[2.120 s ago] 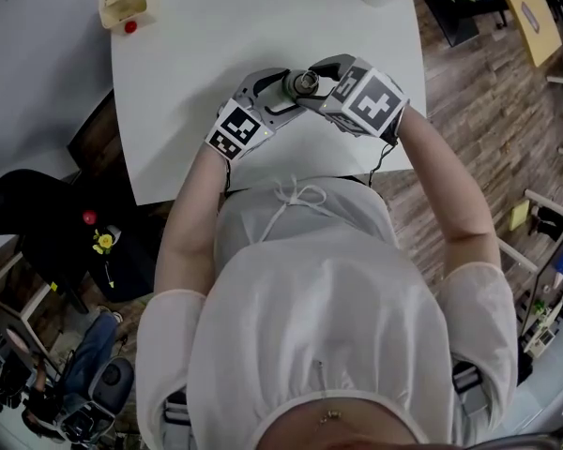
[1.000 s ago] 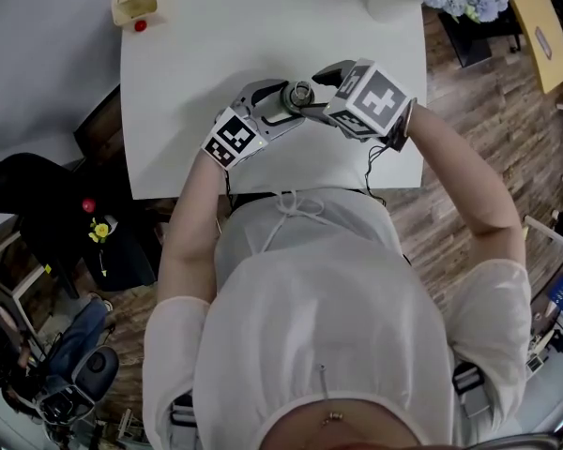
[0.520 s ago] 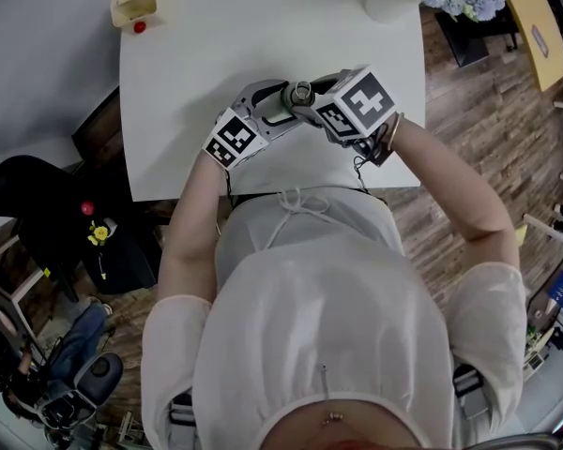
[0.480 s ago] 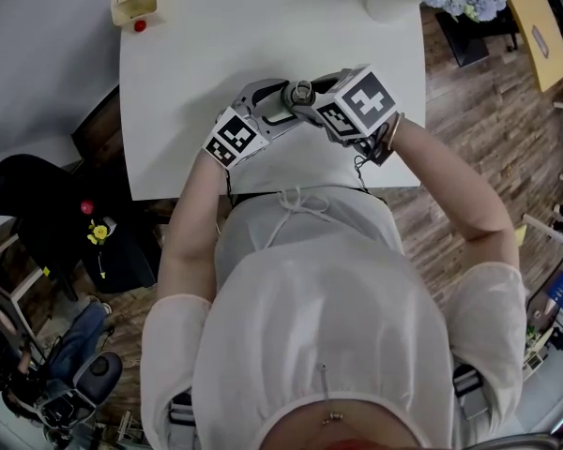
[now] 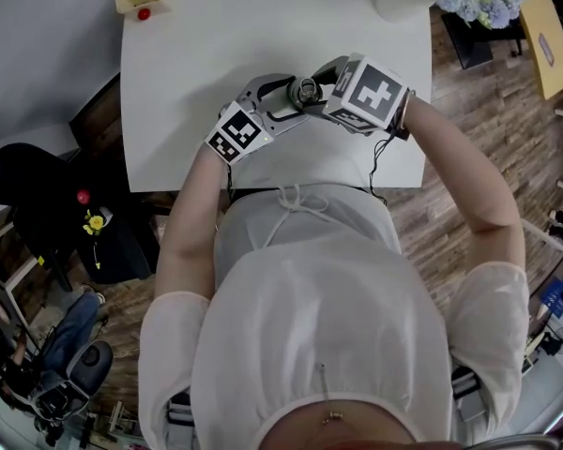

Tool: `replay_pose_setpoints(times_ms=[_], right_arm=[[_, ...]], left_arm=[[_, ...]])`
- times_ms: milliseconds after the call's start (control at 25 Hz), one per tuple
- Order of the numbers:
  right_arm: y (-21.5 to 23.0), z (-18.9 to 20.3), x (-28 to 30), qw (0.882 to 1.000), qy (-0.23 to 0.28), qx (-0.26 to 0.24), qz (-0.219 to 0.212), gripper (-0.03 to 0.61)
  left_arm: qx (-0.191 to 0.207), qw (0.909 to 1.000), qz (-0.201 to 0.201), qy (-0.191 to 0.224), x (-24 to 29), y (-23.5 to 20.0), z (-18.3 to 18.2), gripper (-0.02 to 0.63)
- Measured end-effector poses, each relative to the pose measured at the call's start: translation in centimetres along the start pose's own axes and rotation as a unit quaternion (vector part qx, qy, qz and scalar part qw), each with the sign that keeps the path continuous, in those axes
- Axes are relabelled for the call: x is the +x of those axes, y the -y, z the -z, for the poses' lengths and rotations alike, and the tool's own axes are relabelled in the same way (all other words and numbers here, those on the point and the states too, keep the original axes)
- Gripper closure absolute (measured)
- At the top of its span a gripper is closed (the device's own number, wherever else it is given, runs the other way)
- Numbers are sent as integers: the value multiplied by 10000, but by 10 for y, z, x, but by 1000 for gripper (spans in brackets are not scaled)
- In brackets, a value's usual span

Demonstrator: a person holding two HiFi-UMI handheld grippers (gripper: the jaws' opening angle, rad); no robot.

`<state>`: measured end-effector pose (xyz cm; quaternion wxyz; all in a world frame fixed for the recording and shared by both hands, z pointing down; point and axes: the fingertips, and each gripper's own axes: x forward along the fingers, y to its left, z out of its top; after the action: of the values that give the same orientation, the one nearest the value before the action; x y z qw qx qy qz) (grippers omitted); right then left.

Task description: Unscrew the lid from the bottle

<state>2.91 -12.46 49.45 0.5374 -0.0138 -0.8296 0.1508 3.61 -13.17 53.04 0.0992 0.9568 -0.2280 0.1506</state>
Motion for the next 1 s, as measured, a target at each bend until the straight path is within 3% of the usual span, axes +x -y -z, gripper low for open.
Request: replay_pose_setpoints(times_ms=[160, 360, 440, 520, 680, 840, 1000], right_arm=[[1, 1, 2, 9957, -405, -796, -245, 345], [-4, 1, 1, 9740, -961, -1950, -636, 345], [-4, 6, -1, 9646, -1204, -2234, -716, 345], [-3, 9, -2, 9626, -1302, -2275, -686, 345], [-3, 2, -5, 9771, -916, -1901, -262, 333], [0, -3, -11, 9981, -233, -552, 160, 307], [-1, -1, -6, 9956, 379, 741, 430, 305]], left_arm=[[-4, 10000, -11, -24, 1, -1, 0, 285], [-14, 10000, -3, -7, 1, -1, 1, 285], [-20, 10000, 0, -9, 1, -1, 1, 285], [-22, 10000, 4, -27, 1, -1, 0, 285], [-12, 10000, 20, -50, 0, -1, 0, 285], [-27, 10000, 3, -28, -2, -1, 0, 285], [-24, 10000, -9, -16, -1, -1, -1, 285]])
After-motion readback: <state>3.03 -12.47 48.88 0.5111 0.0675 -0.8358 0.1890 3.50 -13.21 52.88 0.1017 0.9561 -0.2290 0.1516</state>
